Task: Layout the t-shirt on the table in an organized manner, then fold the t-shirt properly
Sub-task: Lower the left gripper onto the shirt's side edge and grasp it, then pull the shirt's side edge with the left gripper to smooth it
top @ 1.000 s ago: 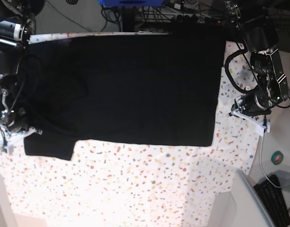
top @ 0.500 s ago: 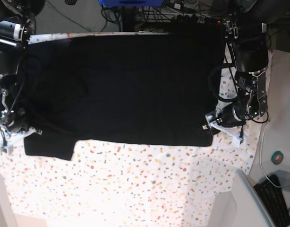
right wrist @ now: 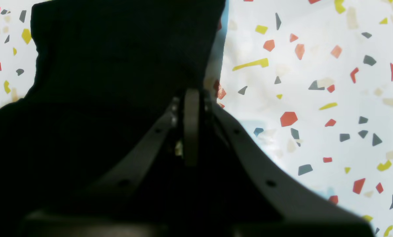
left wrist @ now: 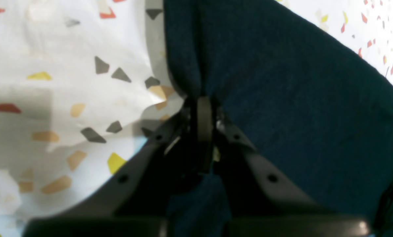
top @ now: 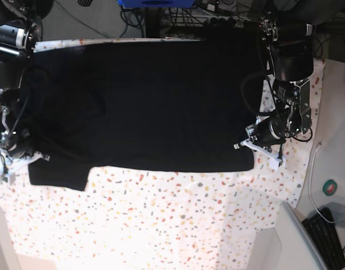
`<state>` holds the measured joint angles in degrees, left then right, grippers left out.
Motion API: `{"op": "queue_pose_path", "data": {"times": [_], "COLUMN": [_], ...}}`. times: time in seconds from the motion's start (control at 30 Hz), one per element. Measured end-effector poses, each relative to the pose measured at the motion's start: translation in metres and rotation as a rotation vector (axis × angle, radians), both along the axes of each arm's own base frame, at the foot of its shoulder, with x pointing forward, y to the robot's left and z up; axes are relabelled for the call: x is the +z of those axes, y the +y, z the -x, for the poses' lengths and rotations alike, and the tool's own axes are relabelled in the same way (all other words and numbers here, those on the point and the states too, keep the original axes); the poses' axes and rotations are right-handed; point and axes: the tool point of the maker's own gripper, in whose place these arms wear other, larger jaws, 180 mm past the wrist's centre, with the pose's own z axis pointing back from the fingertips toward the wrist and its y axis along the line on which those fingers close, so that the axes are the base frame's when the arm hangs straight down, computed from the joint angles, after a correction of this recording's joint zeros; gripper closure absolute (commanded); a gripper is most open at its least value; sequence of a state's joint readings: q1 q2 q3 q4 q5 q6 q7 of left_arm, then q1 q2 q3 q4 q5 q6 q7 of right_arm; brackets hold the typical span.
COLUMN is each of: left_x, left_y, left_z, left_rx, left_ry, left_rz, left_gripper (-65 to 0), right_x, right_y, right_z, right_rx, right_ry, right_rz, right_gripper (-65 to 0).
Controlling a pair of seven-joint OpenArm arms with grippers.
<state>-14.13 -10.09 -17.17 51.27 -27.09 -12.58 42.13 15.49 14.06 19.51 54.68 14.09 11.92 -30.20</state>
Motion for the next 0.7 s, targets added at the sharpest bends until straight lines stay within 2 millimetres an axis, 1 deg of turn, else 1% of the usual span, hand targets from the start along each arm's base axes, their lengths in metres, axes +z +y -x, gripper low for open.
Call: {"op": "queue_pose_path", "data": {"times": [0.13, 0.2, 0.3, 0.37, 0.4, 0.5, 0.57, 0.7], "left_x": [-0.001, 0.0, 0.001, 0.004, 0.006, 0.007, 0.006, 0.007], "left_y": [0.003, 0.008, 0.02, 0.024, 0.025, 0.018, 0.019, 0.02], "left_z": [0.01, 0.022, 0.049, 0.063, 0.068, 0.08, 0.084, 0.083], "left_rx": [-0.011, 0.0, 0.034, 0.039, 0.04, 0.023, 0.021, 0.023], "left_ry": [0.041, 0.069, 0.088, 0.116, 0.117, 0.121, 0.127, 0.124], "left_rz": [0.009, 0.018, 0.025, 0.007, -0.006, -0.017, -0.019, -0.022], "left_gripper": [0.0, 0.0, 0.0, 0.0, 0.0, 0.0, 0.0, 0.0], "right_x": [0.0, 0.0, 0.0, 0.0, 0.0, 0.0, 0.0, 0.0], "right_y": [0.0, 0.0, -0.001, 0.0, 0.0, 0.0, -0.001, 0.001], "right_z": [0.0, 0.0, 0.0, 0.0, 0.0, 0.0, 0.0, 0.0], "right_rx": [0.0, 0.0, 0.001, 0.001, 0.001, 0.002, 0.002, 0.003], "right_ry": [-0.001, 0.0, 0.001, 0.0, -0.001, 0.0, 0.001, 0.0], "right_rz": [0.0, 0.001, 0.003, 0.001, 0.0, 0.0, 0.003, -0.001], "right_gripper": [0.0, 0.0, 0.0, 0.0, 0.0, 0.0, 0.0, 0.0]}}
